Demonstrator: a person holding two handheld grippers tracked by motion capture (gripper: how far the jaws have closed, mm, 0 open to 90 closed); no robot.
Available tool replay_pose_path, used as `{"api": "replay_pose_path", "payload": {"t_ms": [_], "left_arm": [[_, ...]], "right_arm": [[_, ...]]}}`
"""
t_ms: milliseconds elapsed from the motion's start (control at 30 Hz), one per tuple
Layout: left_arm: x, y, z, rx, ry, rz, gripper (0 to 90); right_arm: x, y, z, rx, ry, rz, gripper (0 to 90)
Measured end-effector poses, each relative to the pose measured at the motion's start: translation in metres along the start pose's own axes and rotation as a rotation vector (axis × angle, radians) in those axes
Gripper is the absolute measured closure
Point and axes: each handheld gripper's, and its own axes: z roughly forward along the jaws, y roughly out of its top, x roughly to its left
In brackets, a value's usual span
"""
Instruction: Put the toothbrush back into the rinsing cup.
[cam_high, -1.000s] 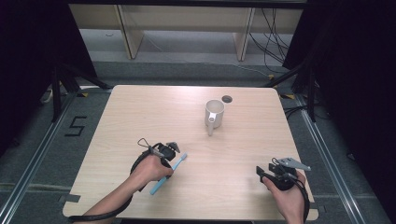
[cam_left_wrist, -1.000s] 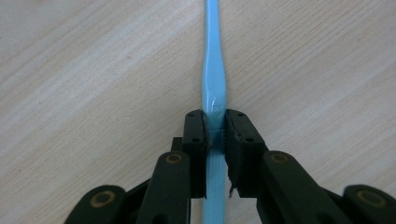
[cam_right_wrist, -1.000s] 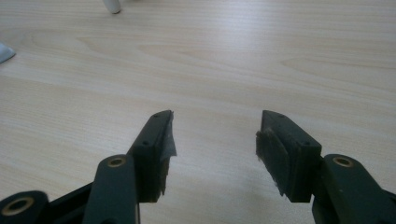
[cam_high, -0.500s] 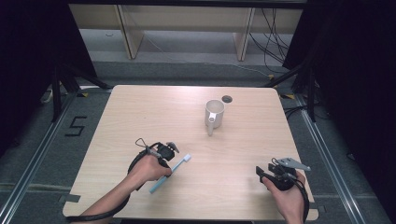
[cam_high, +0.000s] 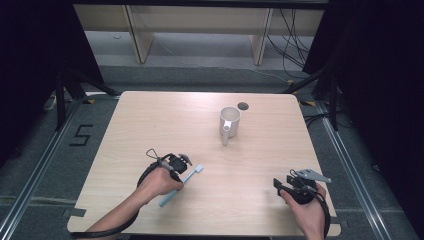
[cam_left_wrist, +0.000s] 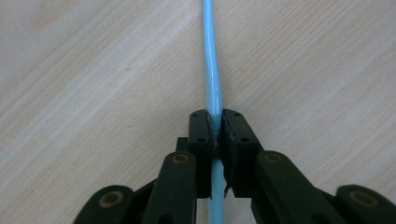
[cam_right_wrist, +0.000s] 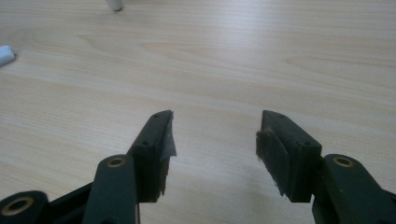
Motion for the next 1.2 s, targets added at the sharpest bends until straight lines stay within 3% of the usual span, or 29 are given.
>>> {"api": "replay_pose_path", "payload": {"t_ms": [133, 167, 200, 267, 333, 567, 667, 767, 800, 833, 967, 1100, 1133, 1167, 1200], "left_arm": [[0.001, -0.002, 0.000, -0.010, -0.008, 0.015, 83.2], [0.001, -0.002, -0.001, -0.014, -0.011, 0.014, 83.3], [0.003, -0.003, -0.001, -0.022, -0.023, 0.013, 83.4], [0.004, -0.004, -0.001, -0.030, -0.033, 0.008, 83.4], [0.006, -0.005, -0.001, -0.047, -0.045, 0.006, 83.4], [0.007, -0.008, -0.007, -0.092, -0.048, 0.014, 83.5], [0.008, -0.010, -0.015, -0.136, -0.044, 0.036, 83.5], [0.008, -0.012, -0.018, -0.169, -0.047, 0.021, 83.5], [0.008, -0.013, -0.021, -0.203, -0.053, 0.015, 83.5], [0.009, -0.014, -0.022, -0.223, -0.062, 0.012, 83.4], [0.010, -0.017, -0.026, -0.260, -0.069, 0.014, 83.4], [0.014, -0.023, -0.030, -0.309, -0.082, 0.038, 83.5], [0.014, -0.026, -0.030, -0.341, -0.081, 0.033, 83.4], [0.014, -0.026, -0.030, -0.341, -0.081, 0.033, 83.4], [0.015, -0.026, -0.030, -0.365, -0.082, 0.042, 83.4]], "right_arm": [[-0.001, 0.000, -0.001, -0.004, -0.015, -0.015, 45.7], [-0.001, 0.000, -0.001, -0.012, -0.012, -0.011, 45.7], [0.001, 0.000, -0.002, 0.007, -0.008, 0.026, 45.7], [0.001, 0.000, -0.002, 0.007, -0.007, 0.027, 45.7], [-0.001, 0.000, 0.000, -0.003, -0.006, -0.007, 45.7], [0.000, -0.001, 0.001, -0.003, -0.003, -0.002, 45.8], [0.000, -0.002, 0.002, -0.013, 0.020, -0.005, 45.7], [0.001, -0.001, 0.001, 0.000, -0.003, -0.012, 45.7], [0.001, -0.001, 0.002, -0.004, -0.004, -0.020, 45.7], [0.005, -0.002, 0.002, 0.005, 0.005, 0.018, 45.7], [0.006, -0.002, 0.003, -0.009, 0.004, 0.021, 45.7], [0.005, -0.002, 0.004, -0.021, 0.010, -0.021, 45.9], [0.010, -0.002, 0.004, -0.011, 0.037, 0.030, 45.9], [0.010, -0.002, 0.004, -0.011, 0.037, 0.030, 45.9], [0.009, -0.001, 0.007, -0.033, 0.044, -0.004, 46.3]]}}
